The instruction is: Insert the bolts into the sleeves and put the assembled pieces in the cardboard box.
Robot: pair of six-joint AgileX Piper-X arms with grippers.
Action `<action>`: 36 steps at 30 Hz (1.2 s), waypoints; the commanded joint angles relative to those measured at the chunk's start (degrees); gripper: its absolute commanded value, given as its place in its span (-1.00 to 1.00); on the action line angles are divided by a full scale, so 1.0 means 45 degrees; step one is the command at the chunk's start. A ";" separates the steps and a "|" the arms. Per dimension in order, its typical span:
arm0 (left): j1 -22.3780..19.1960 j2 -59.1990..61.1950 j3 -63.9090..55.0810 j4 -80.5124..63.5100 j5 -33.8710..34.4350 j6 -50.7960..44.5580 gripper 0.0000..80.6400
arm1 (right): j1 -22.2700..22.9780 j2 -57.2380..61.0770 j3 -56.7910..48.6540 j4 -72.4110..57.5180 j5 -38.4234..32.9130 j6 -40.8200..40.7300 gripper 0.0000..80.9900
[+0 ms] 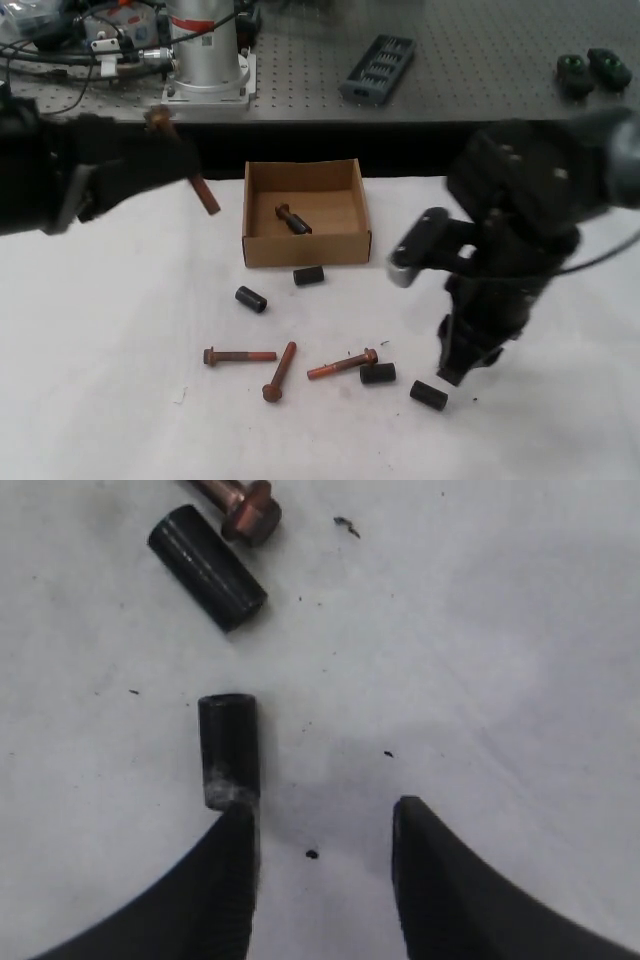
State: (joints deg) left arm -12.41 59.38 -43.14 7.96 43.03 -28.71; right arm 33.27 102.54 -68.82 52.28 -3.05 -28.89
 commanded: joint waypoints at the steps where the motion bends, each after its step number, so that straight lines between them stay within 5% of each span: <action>1: 0.0024 -0.0867 0.0018 -0.0286 0.0414 -0.0024 -0.98 | 0.0573 0.0692 -0.1284 0.1362 0.0384 -0.0171 -0.20; 10: 0.0024 -0.0988 0.0018 -0.0256 0.0555 -0.0024 -0.98 | 0.1506 0.0893 -0.1474 0.2466 0.0679 -0.0171 -0.20; 32: 0.0024 -0.0988 0.0018 -0.0257 0.0592 -0.0229 -0.98 | 0.1523 0.2447 -0.1465 0.1376 0.1108 0.0515 -0.21; 36: 0.0024 -0.0988 0.0018 -0.0257 0.0592 -0.0294 -0.98 | 0.1523 0.2720 -0.1465 0.1406 0.1108 0.1097 -0.46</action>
State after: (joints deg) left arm -12.41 55.38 -42.72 7.97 45.15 -28.90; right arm 40.08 113.87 -75.47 58.61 2.40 -24.00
